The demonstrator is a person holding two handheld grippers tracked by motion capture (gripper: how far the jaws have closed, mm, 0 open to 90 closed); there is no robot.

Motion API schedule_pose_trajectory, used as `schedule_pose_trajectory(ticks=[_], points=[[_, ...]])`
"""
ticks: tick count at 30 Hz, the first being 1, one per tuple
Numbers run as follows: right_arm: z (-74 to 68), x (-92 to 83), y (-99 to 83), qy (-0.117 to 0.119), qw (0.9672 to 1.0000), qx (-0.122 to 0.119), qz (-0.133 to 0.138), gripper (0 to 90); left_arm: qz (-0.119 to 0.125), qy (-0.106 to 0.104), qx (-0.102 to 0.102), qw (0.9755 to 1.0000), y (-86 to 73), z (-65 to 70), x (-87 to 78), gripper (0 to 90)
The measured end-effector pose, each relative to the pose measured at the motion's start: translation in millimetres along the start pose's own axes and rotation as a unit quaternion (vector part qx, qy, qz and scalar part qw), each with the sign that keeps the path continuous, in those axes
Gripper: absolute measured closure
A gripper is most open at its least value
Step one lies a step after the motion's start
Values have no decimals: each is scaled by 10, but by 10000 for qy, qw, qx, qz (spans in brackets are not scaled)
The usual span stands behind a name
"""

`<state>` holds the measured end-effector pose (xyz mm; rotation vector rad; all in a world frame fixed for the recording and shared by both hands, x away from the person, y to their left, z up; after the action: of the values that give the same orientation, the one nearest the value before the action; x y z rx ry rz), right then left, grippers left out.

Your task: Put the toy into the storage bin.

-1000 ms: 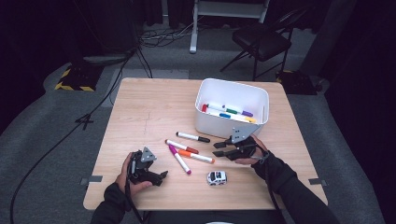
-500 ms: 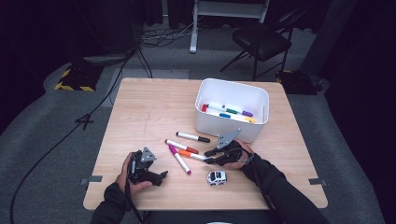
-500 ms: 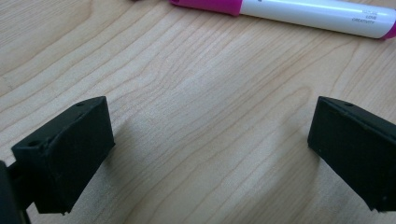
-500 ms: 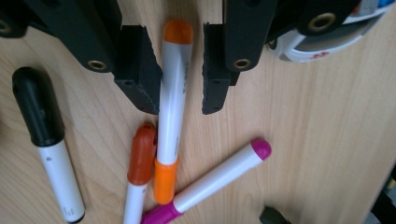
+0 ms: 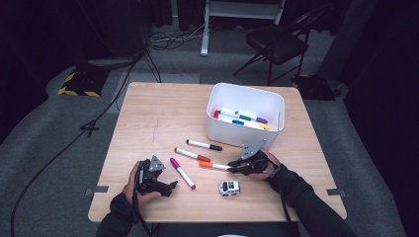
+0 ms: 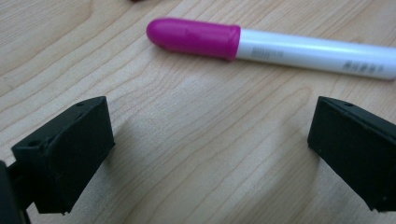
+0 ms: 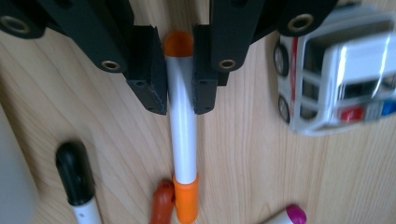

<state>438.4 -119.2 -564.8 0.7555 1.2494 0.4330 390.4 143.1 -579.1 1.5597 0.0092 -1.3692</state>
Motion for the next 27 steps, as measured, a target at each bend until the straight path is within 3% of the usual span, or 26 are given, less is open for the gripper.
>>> schedule_pose_trajectory(ticks=[7, 14, 19, 27], points=[[64, -346, -333, -170, 9994, 280, -57, 760, 2, 3, -7, 10000, 18, 8, 16, 5], [35, -535, -506, -296, 9990, 307, -119, 699, 1, 30, -26, 10000, 31, 13, 27, 5], [45, -504, -416, -382, 9989, 253, -45, 588, 0, 37, -23, 10000, 32, 12, 27, 5], [-15, -261, -188, -364, 9993, -73, -83, 533, 15, 42, -22, 10000, 35, 10, 29, 5]])
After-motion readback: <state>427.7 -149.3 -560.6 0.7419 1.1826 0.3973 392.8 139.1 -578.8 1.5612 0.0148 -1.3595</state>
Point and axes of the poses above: each handheld gripper's, and its own axes: x roughly forward along the jaws, y roughly out of its top, z roughly to its right, the point moved 10 cm from there along x, roughly forward along the jaws, and after that the axes turned 11 degrees about -y, right-handed, at the moved point
